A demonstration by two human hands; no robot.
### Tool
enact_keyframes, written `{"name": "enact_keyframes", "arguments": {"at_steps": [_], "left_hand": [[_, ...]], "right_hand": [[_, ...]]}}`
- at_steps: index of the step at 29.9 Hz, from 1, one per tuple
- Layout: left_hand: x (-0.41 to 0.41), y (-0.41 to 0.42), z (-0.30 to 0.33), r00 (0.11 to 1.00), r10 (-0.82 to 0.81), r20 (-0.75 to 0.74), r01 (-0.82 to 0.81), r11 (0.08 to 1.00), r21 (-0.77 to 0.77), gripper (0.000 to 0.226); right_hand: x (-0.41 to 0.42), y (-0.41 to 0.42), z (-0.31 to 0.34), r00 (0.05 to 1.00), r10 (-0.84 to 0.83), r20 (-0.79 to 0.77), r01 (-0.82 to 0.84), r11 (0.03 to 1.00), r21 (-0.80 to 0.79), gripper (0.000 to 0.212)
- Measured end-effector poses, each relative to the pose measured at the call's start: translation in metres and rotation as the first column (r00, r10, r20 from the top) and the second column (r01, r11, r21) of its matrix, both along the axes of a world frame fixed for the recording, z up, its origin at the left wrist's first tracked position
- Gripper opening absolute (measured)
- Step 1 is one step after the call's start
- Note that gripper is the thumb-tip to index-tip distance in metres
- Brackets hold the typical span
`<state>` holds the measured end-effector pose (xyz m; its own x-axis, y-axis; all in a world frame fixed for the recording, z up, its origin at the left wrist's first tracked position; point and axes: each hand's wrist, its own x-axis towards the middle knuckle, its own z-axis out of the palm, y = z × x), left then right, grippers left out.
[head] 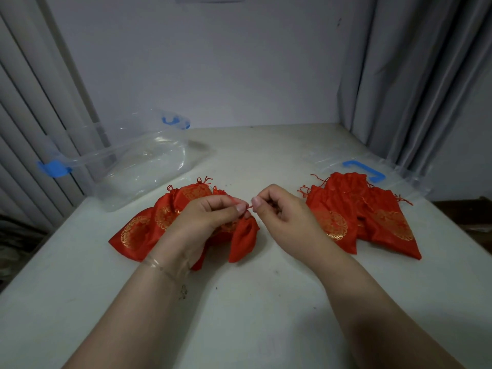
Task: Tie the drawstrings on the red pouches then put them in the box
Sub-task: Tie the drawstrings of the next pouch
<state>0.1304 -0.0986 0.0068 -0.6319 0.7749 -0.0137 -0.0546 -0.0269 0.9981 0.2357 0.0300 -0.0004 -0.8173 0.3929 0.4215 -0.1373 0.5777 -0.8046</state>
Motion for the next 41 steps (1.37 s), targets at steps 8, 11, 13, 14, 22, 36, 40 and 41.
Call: {"name": "enact_keyframes", "arguments": {"at_steps": [8,11,13,14,22,36,40,41], "left_hand": [[-0.003,0.002,-0.002,0.996,0.041,-0.077,-0.040,0.999,0.026,0.017],[-0.002,0.002,-0.001,0.994,0.014,-0.111,-0.007,0.998,0.059,0.017],[-0.001,0.001,-0.001,0.985,0.027,-0.168,-0.017,0.998,0.058,0.017],[0.000,0.002,-0.001,0.979,0.042,-0.197,-0.031,0.998,0.056,0.018],[-0.004,0.003,-0.009,0.896,0.165,-0.411,-0.179,0.984,0.005,0.017],[0.007,0.006,-0.010,0.564,0.216,-0.797,-0.233,0.968,0.098,0.010],[0.005,0.007,-0.012,0.438,0.199,-0.876,-0.239,0.966,0.100,0.011],[0.003,0.007,-0.013,0.423,0.200,-0.884,-0.244,0.964,0.102,0.012]], "right_hand": [[0.000,0.008,-0.001,0.998,0.009,0.057,-0.006,0.999,-0.054,0.013],[0.000,0.012,0.000,0.978,0.117,0.171,-0.090,0.983,-0.158,0.025],[-0.002,0.012,-0.003,0.956,0.122,0.268,-0.087,0.986,-0.140,0.017],[-0.003,0.012,-0.004,0.956,0.100,0.277,-0.065,0.989,-0.133,0.013],[-0.003,0.004,-0.006,0.993,-0.029,0.117,0.011,0.988,0.154,0.006],[-0.004,0.010,-0.002,0.979,0.104,0.177,-0.015,0.896,-0.444,0.011],[-0.003,0.013,-0.001,0.973,0.123,0.193,-0.006,0.858,-0.514,0.007],[-0.004,0.012,-0.001,0.972,0.130,0.196,-0.008,0.850,-0.527,0.007]]}}
